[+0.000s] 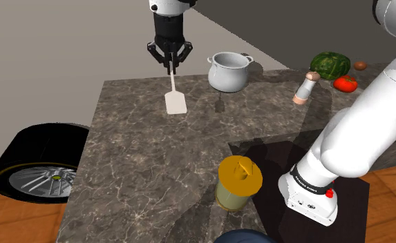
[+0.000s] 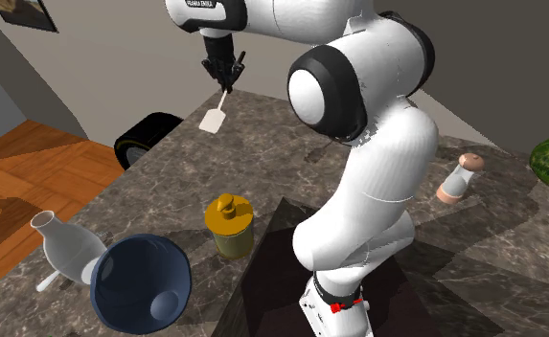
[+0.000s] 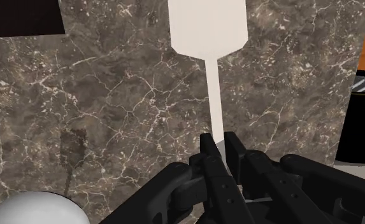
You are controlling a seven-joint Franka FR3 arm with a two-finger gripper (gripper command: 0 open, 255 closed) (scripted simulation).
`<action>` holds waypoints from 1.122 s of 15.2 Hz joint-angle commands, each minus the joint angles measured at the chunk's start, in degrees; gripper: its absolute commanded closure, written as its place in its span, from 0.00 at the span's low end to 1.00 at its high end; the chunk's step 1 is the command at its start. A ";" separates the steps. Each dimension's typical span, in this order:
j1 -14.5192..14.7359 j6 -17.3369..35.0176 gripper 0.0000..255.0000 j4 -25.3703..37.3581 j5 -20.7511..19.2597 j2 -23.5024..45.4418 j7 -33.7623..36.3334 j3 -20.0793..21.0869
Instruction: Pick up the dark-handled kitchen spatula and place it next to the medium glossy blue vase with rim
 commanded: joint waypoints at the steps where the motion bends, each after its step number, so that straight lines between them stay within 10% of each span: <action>1: 0.82 0.39 1.00 -3.05 0.94 -2.74 1.50 0.81; 17: 9.39 -1.16 1.00 -16.57 9.32 -19.07 16.55 10.14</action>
